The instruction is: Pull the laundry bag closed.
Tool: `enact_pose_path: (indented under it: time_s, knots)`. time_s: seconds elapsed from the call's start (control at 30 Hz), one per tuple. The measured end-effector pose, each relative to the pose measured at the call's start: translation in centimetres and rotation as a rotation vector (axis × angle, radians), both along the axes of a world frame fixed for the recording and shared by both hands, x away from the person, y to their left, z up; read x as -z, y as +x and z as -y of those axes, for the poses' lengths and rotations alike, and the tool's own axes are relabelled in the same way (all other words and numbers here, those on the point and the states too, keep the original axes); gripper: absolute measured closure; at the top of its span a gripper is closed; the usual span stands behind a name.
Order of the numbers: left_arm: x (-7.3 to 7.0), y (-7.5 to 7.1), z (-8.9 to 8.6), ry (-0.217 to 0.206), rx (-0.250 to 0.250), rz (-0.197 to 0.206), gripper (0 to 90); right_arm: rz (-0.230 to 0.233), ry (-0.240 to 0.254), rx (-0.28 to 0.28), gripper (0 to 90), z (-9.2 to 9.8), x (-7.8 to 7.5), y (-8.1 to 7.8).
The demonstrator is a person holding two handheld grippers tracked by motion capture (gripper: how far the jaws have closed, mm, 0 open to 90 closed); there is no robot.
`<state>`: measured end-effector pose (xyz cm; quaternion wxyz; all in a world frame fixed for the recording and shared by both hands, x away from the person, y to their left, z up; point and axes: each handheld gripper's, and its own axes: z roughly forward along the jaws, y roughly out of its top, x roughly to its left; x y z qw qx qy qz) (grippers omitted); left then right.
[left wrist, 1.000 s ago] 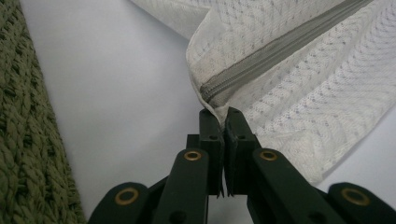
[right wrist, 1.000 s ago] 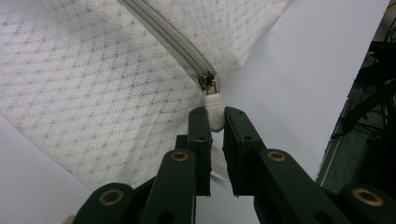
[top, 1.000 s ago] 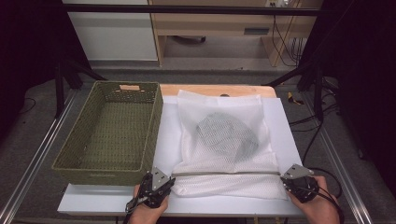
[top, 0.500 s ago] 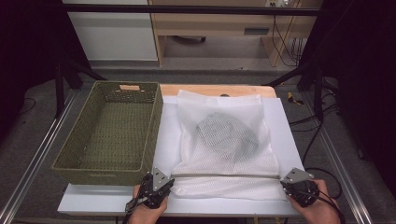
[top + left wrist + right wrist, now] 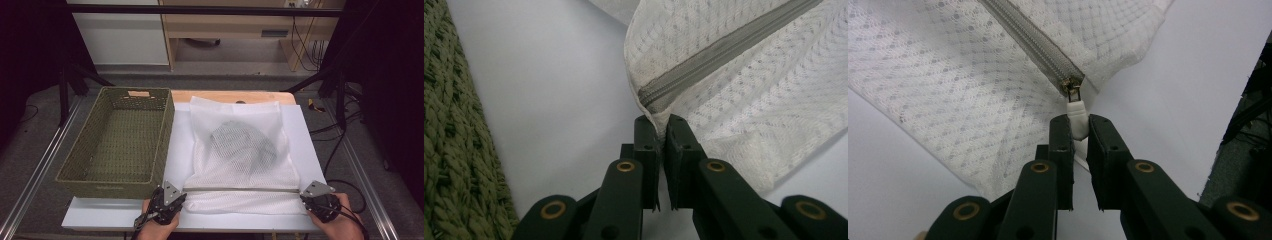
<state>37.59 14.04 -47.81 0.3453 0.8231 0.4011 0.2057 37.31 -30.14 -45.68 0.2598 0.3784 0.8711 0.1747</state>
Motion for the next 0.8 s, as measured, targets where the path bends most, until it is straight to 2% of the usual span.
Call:
enact_pose_path:
  time_s: [0.4,0.67,0.8]
  knots:
    - [-0.14,-0.15,-0.24,-0.007,-0.027,0.009,78.8,0.002,-0.009,0.014,78.9,0.23,0.22,0.08]
    - [-0.50,-0.36,-0.36,-0.017,-0.035,0.025,72.8,0.020,0.013,0.021,75.2,0.31,0.02,0.02]
    - [-0.89,-0.60,-0.47,-0.035,-0.040,0.041,68.4,0.039,0.028,0.031,70.9,0.54,-0.23,-0.05]
